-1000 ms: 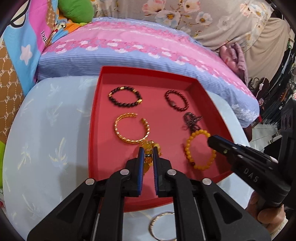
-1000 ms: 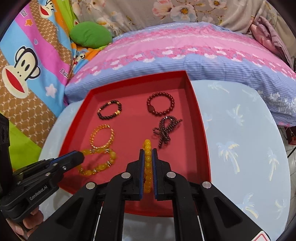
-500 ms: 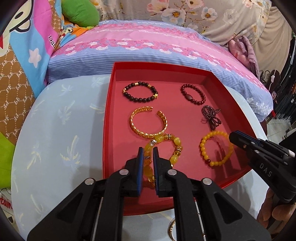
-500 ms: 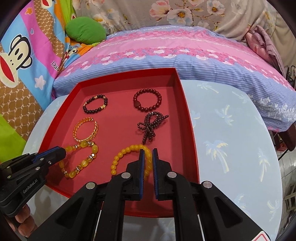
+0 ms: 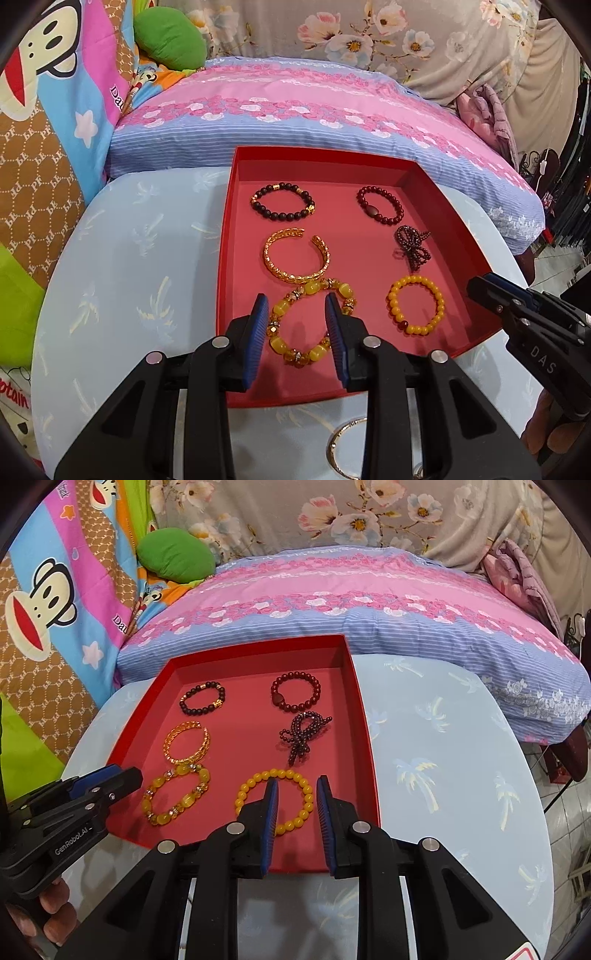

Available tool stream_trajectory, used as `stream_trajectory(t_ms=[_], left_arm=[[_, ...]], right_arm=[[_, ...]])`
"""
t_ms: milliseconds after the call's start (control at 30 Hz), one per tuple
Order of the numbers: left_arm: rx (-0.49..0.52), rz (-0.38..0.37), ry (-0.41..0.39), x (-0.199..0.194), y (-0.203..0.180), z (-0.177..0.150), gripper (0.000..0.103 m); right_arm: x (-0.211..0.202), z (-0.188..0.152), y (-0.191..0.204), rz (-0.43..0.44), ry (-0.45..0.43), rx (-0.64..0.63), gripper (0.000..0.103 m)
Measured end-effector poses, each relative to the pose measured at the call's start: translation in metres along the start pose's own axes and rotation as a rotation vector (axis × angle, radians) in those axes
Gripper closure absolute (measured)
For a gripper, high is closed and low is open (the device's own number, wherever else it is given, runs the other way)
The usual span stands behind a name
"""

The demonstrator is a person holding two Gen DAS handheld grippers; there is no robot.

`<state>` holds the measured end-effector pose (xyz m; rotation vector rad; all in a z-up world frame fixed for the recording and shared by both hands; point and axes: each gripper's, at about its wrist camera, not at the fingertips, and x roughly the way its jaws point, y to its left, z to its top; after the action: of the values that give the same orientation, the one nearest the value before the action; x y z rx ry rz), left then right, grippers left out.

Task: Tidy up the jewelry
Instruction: 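Withdraw both open tools toward the thin gold bangle and rings, then grasp the small gold ring with the right tool while the left tool approaches the thin gold bangle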

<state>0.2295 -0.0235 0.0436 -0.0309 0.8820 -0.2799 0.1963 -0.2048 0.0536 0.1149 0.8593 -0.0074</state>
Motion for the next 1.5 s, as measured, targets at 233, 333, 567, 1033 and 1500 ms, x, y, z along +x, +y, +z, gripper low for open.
stream_trajectory(t_ms=[233, 333, 567, 1033, 1500], left_arm=[[0.023, 0.008, -0.022, -0.027, -0.006, -0.015, 0.073], [0.017, 0.001, -0.018, -0.036, -0.006, -0.024, 0.073], [0.015, 0.003, 0.008, -0.049, -0.008, -0.049, 0.073], [0.008, 0.002, 0.075, -0.056, -0.012, -0.091, 0.073], [-0.006, 0.016, 0.115, -0.057, -0.007, -0.11, 0.073]], right_arm=[[-0.019, -0.018, 0.005, 0.014, 0.008, -0.02, 0.082], [-0.027, -0.03, 0.006, 0.021, 0.024, -0.028, 0.082], [-0.042, -0.063, 0.009, 0.038, 0.065, -0.035, 0.082], [-0.057, -0.11, 0.024, 0.072, 0.13, -0.06, 0.082], [-0.06, -0.125, 0.043, 0.112, 0.149, -0.09, 0.082]])
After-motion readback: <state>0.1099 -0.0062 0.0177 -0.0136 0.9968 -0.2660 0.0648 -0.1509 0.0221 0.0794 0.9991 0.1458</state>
